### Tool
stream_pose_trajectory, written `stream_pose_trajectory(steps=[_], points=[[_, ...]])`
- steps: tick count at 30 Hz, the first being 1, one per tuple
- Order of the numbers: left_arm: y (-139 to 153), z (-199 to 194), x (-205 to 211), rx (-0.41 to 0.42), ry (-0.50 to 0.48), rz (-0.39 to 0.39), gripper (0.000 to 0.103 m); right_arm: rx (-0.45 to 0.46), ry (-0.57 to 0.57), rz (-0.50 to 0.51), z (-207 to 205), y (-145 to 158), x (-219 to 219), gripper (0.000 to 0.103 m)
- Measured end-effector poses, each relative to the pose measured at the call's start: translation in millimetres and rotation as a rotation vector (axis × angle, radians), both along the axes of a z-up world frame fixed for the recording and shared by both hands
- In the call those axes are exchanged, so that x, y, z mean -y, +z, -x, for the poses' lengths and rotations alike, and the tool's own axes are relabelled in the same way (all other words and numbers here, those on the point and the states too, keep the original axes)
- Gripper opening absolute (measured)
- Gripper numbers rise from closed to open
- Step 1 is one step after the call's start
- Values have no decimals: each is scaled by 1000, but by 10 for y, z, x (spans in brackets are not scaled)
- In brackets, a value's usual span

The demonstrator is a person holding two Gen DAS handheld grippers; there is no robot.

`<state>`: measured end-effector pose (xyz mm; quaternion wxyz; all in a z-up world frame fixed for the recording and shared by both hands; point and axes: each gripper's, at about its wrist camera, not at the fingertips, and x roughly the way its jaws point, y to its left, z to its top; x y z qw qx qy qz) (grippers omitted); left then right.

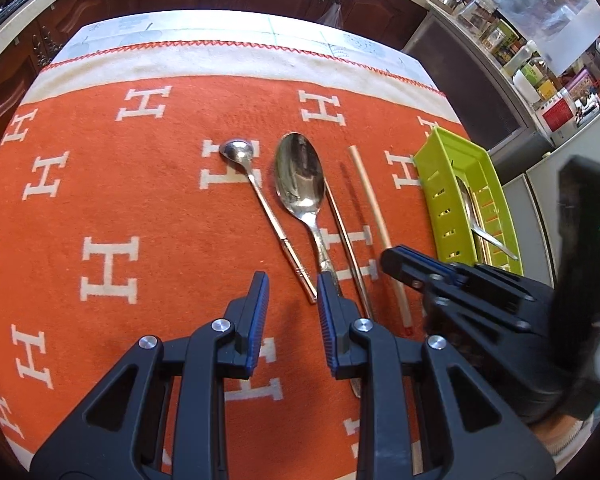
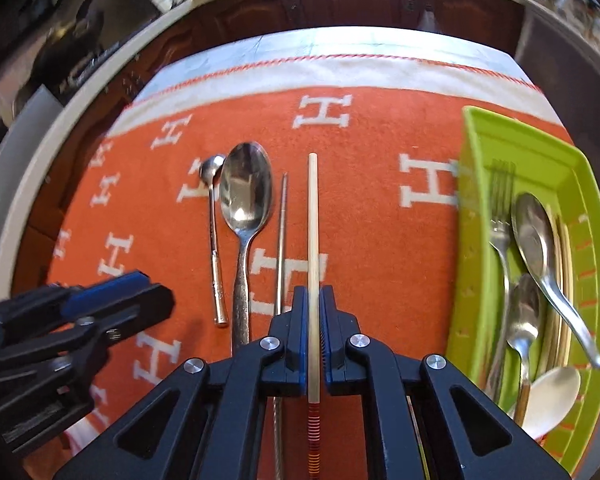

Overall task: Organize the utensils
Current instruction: 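Close the right tool on a wooden chopstick while the left tool grasps a steel chopstick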

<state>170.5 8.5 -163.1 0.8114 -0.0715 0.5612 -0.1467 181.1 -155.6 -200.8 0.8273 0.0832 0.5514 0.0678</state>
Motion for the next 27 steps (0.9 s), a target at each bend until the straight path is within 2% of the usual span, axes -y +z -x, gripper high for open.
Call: stream_pose_trajectory(steps=[6, 18, 24, 27], points=[[-31, -20, 221, -9, -23, 23, 21, 44, -51, -111, 191, 250, 255, 5], [-158, -17, 579, -5, -32, 48, 21, 95, -103, -223, 555, 471, 664, 5], [-164, 17, 681, 13, -43, -6, 21, 108, -117, -241, 703, 523, 818, 5], [-242, 44, 779, 8, -50, -68, 21, 113, -116, -249, 737, 524, 824, 5]])
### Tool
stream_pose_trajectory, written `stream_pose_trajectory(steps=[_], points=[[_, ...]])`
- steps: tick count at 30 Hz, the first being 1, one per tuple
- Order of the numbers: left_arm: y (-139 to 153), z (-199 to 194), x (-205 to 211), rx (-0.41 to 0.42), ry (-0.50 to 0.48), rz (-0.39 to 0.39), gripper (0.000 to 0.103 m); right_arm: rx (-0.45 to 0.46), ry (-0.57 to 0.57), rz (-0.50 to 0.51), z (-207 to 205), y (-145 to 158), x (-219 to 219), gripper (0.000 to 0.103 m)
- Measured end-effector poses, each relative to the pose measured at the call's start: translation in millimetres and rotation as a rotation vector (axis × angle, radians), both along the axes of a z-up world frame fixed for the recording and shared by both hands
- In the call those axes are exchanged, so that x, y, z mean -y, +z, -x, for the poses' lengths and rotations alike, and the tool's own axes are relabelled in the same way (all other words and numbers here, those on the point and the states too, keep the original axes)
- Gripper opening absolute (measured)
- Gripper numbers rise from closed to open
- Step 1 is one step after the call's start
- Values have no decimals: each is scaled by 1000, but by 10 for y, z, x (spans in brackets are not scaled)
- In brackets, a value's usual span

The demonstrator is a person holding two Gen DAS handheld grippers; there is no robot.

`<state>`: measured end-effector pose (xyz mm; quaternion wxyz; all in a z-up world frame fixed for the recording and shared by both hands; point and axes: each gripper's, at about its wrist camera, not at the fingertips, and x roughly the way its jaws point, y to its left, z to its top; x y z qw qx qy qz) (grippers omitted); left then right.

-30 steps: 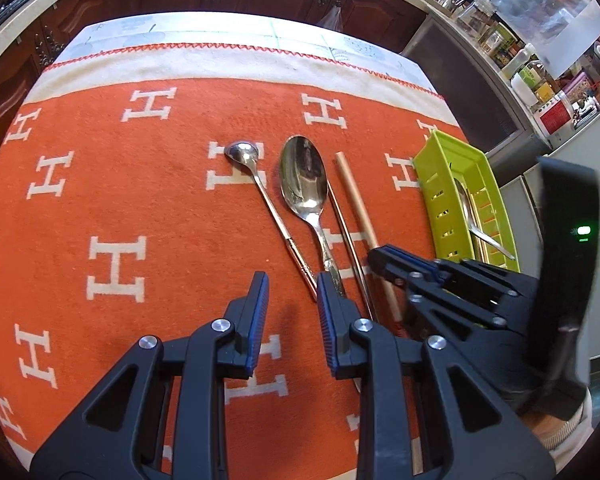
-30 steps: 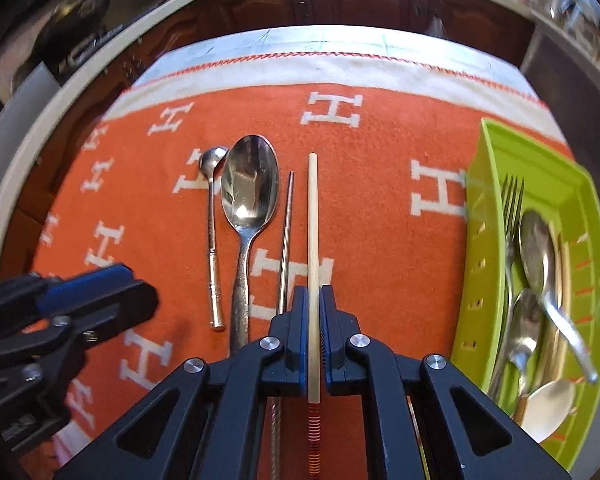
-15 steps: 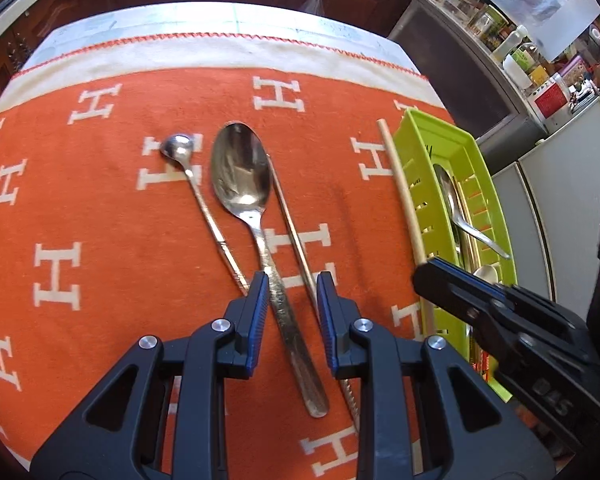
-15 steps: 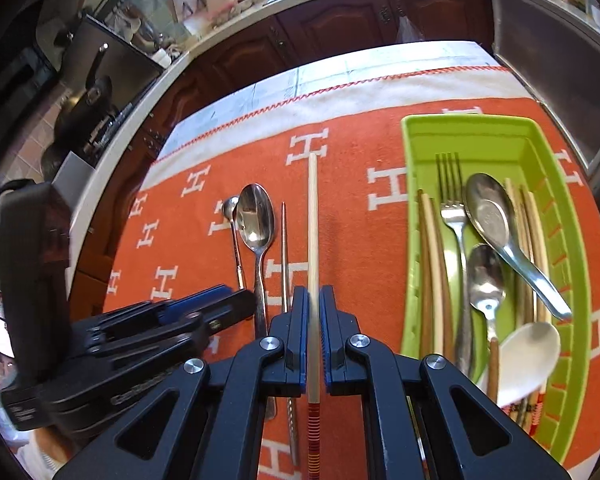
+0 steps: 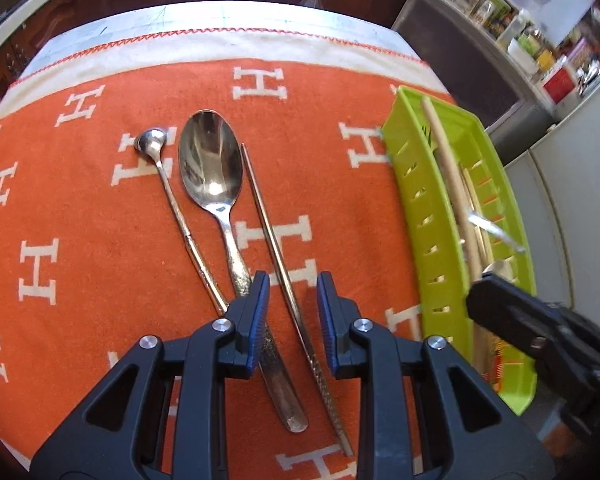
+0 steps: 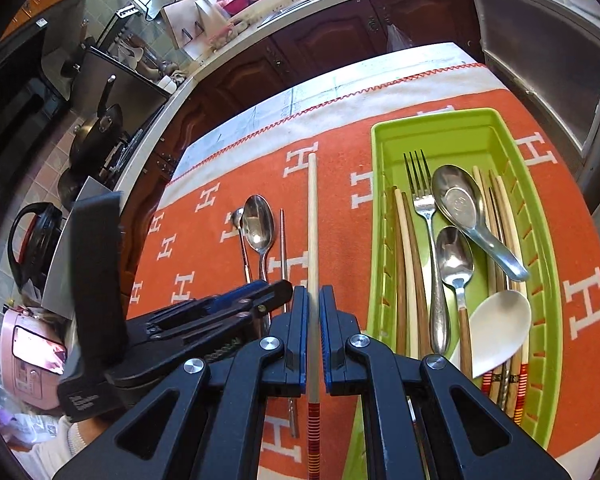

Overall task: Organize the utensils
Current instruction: 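Close the right tool on a wooden chopstick while the left tool grasps a steel chopstick, then carry both chopsticks over the green tray and open both tools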

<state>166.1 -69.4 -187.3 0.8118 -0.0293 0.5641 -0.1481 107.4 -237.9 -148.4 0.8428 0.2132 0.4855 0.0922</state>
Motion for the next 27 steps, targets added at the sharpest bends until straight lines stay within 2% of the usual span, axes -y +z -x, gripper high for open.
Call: stream_pose_trajectory(steps=[1, 5, 7, 8, 10, 12, 14, 18, 23, 27], points=[[-36, 22, 48, -3, -2, -27, 21, 3, -1, -2, 23, 12, 10, 5], [-45, 153, 280, 96, -27, -178, 21, 16, -5, -3, 121, 38, 57, 5], [-47, 182, 328, 116, -26, -192, 16, 20, -10, -8, 162, 56, 70, 5], [-45, 183, 341, 115, -28, -177, 7, 22, -13, -11, 190, 62, 90, 5], [-44, 180, 332, 113, -22, -178, 4, 26, -22, -13, 220, 81, 121, 5], [-35, 175, 303, 93, -16, -158, 3, 28, -32, -19, 278, 94, 176, 5], [-7, 184, 236, 48, -7, -101, 3, 33, -47, -27, 342, 126, 246, 5], [170, 251, 144, 12, -11, -24, 3, 44, -80, -46, 461, 212, 418, 5], [579, 352, 179, 23, -39, 85, 3, 64, -133, -17, 547, 371, 636, 5], [870, 391, 405, 34, -80, 132, 3, 71, -169, 30, 554, 477, 813, 5]])
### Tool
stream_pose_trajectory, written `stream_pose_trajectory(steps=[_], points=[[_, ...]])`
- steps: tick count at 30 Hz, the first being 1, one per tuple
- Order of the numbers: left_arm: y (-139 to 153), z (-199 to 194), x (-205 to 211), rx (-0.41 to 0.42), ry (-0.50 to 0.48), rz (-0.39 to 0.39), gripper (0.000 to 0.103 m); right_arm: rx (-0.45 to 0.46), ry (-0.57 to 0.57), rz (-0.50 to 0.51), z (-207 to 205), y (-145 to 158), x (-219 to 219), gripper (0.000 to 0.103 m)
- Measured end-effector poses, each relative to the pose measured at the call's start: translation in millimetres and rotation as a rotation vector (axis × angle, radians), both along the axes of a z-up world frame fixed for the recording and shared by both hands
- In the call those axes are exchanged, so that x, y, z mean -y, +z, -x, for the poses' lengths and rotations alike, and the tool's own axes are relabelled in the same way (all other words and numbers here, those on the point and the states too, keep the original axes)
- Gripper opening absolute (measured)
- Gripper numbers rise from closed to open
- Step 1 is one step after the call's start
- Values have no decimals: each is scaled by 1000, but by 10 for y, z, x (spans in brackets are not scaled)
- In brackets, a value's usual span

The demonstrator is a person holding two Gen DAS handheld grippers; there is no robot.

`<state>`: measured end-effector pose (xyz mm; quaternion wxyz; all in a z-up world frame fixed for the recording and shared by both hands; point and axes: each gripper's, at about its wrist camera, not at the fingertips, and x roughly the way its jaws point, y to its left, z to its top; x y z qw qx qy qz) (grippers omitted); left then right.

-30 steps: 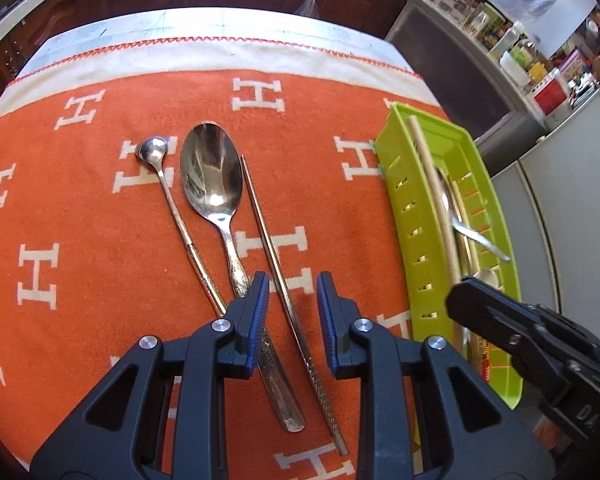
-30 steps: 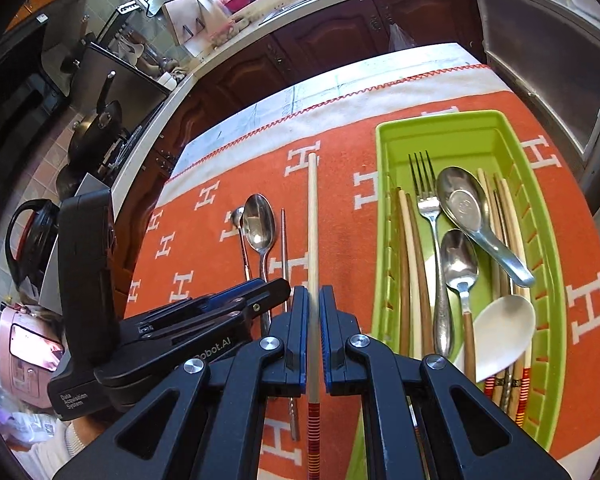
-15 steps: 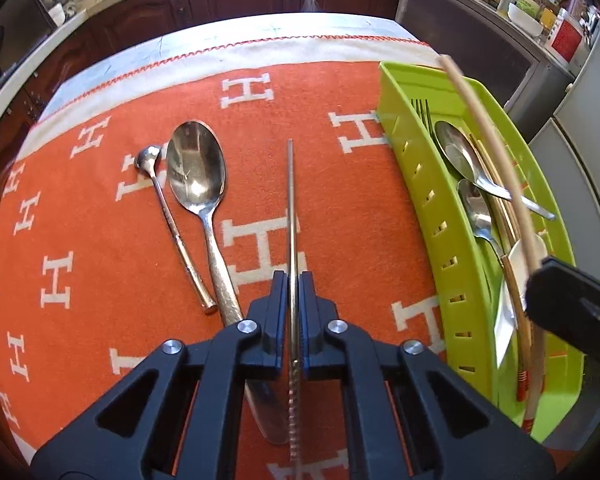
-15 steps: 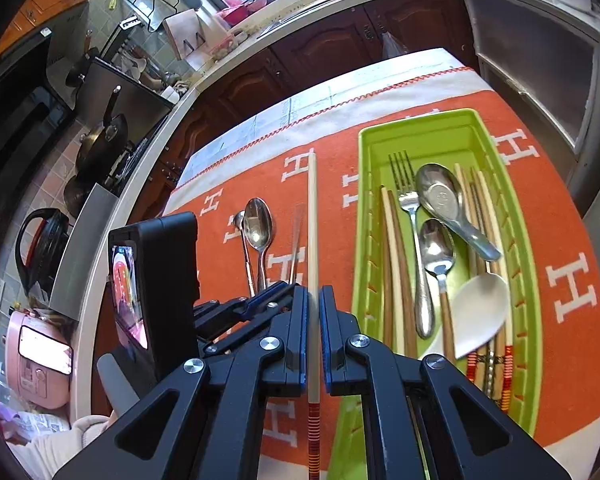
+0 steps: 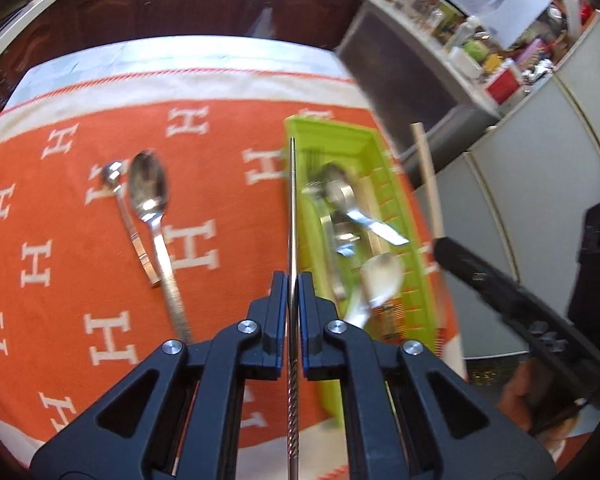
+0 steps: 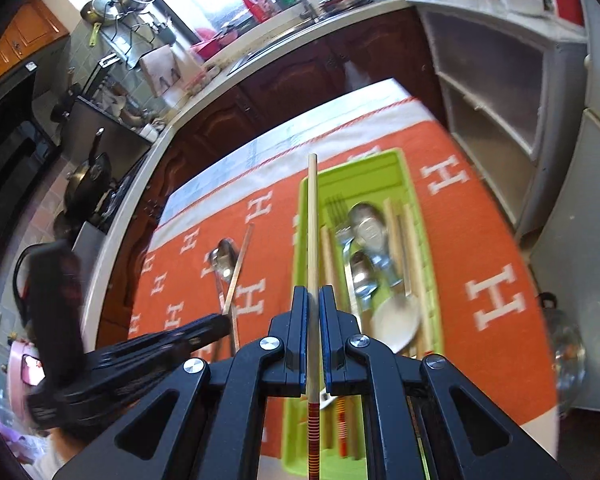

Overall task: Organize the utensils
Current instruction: 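Carry both chopsticks over the green tray and open both tools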

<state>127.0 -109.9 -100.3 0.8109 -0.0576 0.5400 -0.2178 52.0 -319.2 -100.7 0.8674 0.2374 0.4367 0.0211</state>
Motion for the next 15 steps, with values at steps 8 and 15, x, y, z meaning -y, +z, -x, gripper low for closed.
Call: stream_pose_trajectory(steps=[8, 15], points=[[139, -204, 621, 16, -38, -18, 3, -21, -29, 115, -196, 118, 245, 5], [-156, -352, 830, -13, -28, -75, 3, -122, 8, 186, -507, -102, 362, 5]])
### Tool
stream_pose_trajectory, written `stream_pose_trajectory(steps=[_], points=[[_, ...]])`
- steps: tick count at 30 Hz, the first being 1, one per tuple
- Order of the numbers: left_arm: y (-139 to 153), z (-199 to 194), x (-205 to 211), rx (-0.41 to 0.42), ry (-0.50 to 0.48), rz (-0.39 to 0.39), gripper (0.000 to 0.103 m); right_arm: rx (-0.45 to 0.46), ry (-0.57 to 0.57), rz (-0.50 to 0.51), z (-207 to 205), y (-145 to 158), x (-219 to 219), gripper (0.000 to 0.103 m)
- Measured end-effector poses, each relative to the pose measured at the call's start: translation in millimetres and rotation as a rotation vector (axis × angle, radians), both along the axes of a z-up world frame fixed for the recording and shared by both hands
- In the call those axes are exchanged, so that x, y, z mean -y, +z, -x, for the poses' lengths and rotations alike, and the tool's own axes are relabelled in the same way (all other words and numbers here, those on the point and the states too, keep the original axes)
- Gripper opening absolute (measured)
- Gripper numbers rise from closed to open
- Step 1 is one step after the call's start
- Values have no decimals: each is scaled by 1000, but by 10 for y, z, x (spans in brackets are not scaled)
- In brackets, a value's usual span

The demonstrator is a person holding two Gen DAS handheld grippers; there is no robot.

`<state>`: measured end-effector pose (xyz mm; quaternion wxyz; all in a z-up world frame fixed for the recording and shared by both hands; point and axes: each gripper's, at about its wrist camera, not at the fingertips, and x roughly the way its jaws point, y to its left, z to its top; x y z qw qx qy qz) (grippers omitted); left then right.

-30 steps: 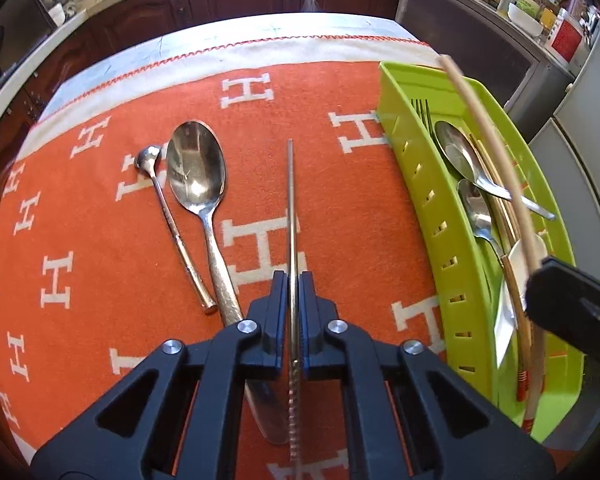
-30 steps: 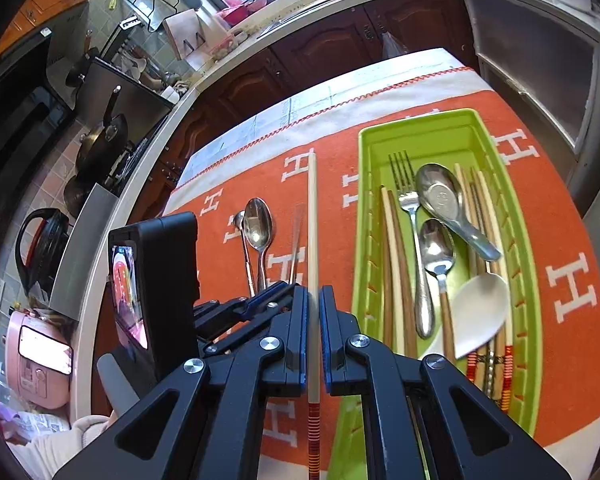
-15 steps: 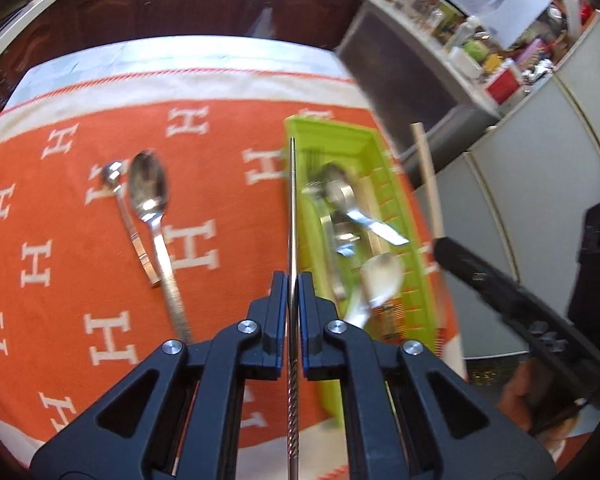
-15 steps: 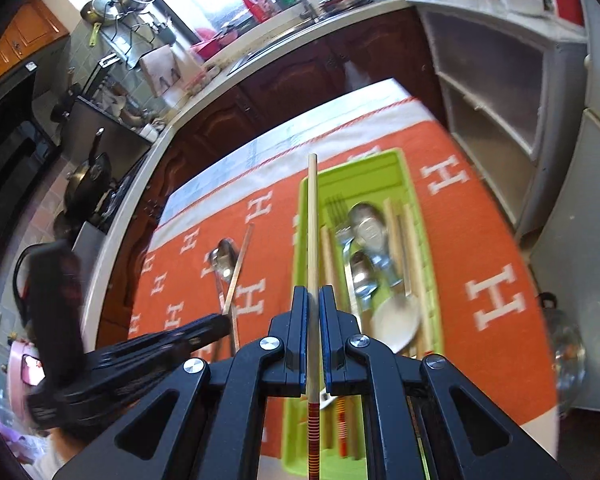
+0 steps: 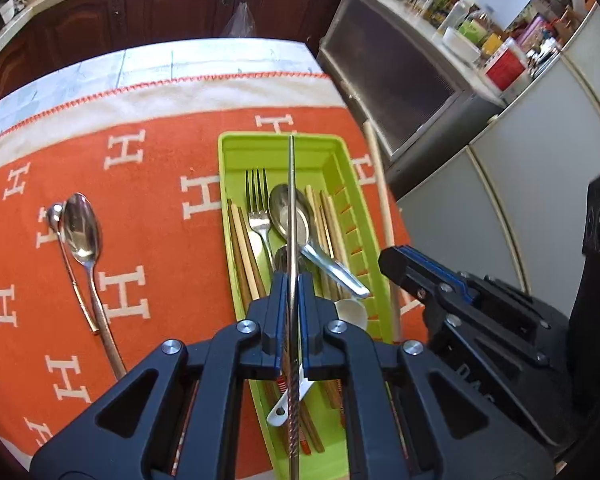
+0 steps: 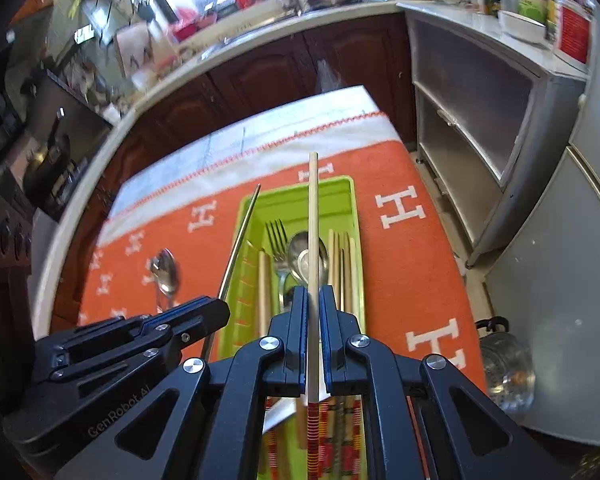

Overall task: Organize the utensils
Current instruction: 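Carry both chopsticks over the green tray and open both tools, then move both open tools back toward the last two spoons on the cloth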

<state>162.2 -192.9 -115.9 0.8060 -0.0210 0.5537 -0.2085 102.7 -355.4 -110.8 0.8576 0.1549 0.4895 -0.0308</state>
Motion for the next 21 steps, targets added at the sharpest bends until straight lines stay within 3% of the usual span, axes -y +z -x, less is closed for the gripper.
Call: stream_pose_trajectory(steps=[3, 9, 15, 21], points=[[-104, 7, 23, 2, -17, -40, 4, -44, -23, 5, -104, -157, 45, 9], [-21, 162, -50, 60, -49, -75, 6, -20, -45, -35, -25, -208, 87, 19], [107, 327, -279, 80, -33, -106, 10, -2, -37, -45, 162, -207, -194, 31], [259, 573, -641, 179, -8, -177, 15, 2, 12, -48, 389, -230, -517, 35]])
